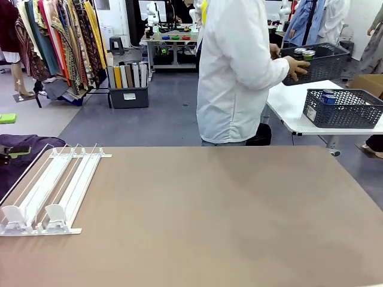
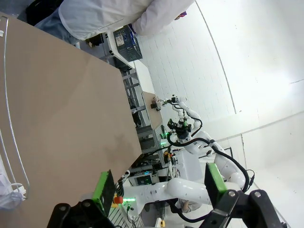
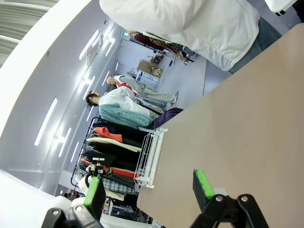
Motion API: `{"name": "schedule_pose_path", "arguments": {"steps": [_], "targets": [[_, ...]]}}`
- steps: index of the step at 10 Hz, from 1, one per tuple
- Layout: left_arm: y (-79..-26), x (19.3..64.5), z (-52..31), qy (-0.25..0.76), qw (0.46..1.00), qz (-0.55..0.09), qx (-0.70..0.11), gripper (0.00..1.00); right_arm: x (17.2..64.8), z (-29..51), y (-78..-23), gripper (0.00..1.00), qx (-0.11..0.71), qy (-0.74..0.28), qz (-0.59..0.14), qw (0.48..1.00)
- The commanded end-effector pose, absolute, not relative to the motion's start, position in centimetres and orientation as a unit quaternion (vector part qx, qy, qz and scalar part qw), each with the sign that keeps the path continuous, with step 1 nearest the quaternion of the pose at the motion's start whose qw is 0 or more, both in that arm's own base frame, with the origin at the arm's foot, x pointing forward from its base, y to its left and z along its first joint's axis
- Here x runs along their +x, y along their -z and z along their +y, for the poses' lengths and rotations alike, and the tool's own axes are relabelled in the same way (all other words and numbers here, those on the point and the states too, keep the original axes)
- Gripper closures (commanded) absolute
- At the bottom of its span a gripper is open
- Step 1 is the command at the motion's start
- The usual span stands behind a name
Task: Retrieve and store the cans from the dispenser.
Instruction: Pick up one can from the Automatic Can Dispenser and place it in the middle of the table.
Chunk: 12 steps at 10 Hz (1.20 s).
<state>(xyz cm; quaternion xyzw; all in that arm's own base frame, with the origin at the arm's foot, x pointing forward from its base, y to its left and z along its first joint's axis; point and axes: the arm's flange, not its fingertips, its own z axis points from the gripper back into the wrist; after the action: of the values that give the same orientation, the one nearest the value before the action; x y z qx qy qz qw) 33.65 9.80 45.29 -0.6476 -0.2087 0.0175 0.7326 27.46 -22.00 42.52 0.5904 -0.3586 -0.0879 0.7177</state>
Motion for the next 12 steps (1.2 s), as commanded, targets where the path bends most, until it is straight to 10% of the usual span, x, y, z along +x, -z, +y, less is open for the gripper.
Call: {"name": "schedule_pose_path", "arguments": {"steps": [1,12], "targets": [[-45.55,33.58,9.61,-0.023,0.725,-0.21,-0.656,0.0,27.59,-22.04,-42.95,0.0,0.595,0.089,-0.362,0.712],[-45.55,33.58,9.61,-0.023,0.725,-0.21,-0.656,0.0,27.59,-22.04,-42.95,0.0,0.595,0.089,-0.362,0.712]]}}
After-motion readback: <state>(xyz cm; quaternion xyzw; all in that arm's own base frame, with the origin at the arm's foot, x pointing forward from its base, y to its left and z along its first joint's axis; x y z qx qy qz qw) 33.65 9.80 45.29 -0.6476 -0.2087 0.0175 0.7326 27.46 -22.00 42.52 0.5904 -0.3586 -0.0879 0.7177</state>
